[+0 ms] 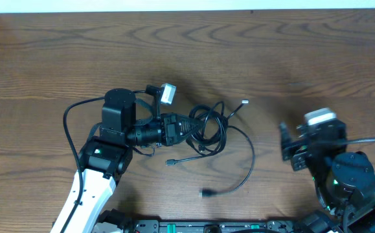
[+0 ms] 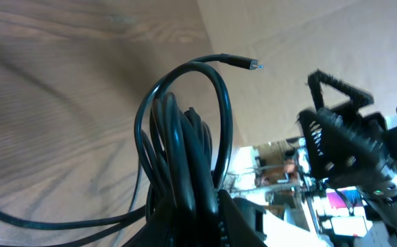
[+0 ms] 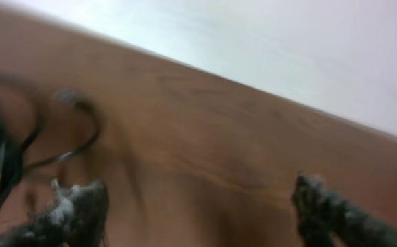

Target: Untangle cables

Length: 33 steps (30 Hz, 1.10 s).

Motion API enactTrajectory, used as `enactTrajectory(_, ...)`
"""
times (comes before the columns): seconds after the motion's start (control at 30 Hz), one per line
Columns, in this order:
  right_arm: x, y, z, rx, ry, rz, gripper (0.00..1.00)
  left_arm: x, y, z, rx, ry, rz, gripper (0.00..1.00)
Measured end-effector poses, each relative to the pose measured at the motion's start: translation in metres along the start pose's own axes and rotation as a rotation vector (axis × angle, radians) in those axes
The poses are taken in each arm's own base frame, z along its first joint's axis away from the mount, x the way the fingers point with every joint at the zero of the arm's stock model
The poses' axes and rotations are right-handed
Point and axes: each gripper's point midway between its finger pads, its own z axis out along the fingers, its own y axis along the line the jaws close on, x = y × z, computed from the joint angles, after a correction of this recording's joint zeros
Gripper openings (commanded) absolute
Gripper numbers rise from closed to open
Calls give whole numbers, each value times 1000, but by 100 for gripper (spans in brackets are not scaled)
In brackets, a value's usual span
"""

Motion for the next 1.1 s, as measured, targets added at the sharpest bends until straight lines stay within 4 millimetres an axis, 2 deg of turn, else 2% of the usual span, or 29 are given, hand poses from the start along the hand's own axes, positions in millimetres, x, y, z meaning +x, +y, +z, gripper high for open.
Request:
enactTrajectory(0.17, -4, 41, -5, -234, -62, -305, 82, 9, -10, 1, 57, 45, 47, 8)
enactTrajectory(0.37, -4, 64, -4, -353, -118, -529, 74, 27, -26, 9, 124, 124, 111, 8)
enactTrajectory(0.6, 4, 86, 5, -478, -130, -654, 61, 43, -37, 17, 163, 179, 167, 7)
enactTrajectory(0.9, 9, 107, 6, -605, -154, -693, 56, 55, -45, 22, 197, 212, 262, 7)
enactTrajectory(0.93, 9, 109, 6, -613, -156, -695, 53, 56, -45, 23, 200, 216, 272, 7)
enactTrajectory(1.0, 10, 112, 7, -633, -159, -703, 41, 58, -47, 24, 207, 221, 293, 7)
enactTrajectory(1.07, 11, 114, 8, -648, -160, -707, 26, 59, -48, 24, 212, 224, 315, 7)
enactTrajectory(1.1, 11, 116, 8, -655, -161, -709, 11, 60, -48, 25, 213, 224, 321, 8)
